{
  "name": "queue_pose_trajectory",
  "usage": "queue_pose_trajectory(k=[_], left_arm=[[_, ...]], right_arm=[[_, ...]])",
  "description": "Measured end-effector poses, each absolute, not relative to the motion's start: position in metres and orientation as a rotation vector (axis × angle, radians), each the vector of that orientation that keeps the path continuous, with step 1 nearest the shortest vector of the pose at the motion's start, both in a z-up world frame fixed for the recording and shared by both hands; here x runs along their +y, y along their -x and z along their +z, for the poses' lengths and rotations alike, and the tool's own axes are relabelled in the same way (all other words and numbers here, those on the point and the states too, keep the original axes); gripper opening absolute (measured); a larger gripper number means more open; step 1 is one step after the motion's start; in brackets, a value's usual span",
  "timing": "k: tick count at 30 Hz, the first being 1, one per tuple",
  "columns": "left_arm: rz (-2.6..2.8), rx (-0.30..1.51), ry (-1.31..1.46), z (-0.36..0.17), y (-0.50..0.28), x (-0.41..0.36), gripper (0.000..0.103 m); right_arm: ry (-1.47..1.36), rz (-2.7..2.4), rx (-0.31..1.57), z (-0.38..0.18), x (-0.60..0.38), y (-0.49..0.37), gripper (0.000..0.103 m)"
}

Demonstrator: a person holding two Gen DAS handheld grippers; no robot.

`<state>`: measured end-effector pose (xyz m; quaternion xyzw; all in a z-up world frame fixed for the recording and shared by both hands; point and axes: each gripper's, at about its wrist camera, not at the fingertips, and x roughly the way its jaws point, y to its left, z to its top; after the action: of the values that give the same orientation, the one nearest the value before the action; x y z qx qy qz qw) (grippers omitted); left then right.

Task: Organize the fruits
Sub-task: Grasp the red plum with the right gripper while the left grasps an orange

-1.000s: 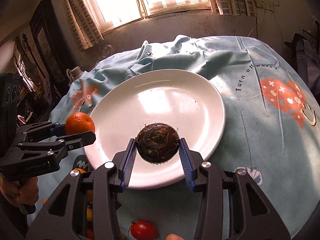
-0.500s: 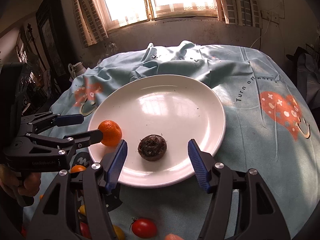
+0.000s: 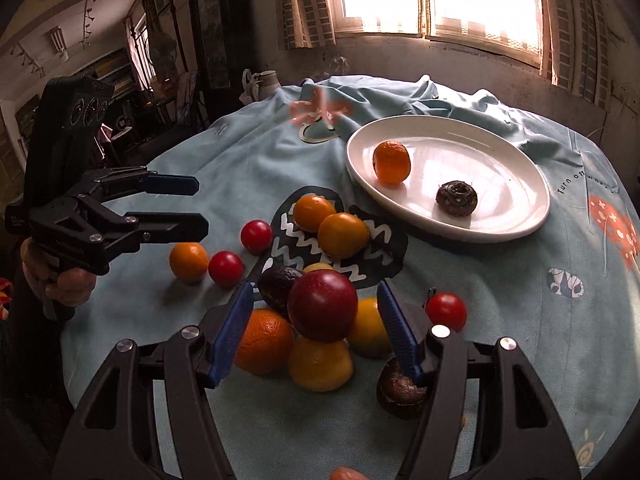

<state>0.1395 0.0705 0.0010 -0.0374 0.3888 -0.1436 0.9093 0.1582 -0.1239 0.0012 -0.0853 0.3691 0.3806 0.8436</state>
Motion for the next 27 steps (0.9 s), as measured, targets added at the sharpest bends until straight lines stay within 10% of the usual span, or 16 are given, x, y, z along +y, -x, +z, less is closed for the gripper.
queue_pose_trajectory(k=[10, 27], left_arm=[[-0.372, 0.795, 0.014, -0.008, -0.115, 0.069, 0.091], [-0.366, 0.908, -0.05, -0.035, -0.115, 0.069, 0.057]], right_arm=[[0.211, 0.791, 0.802, -0.01, -0.121, -0.16, 0.04], [0.098, 0.779, 0.797, 0.0, -0.136, -0.167, 0.038]])
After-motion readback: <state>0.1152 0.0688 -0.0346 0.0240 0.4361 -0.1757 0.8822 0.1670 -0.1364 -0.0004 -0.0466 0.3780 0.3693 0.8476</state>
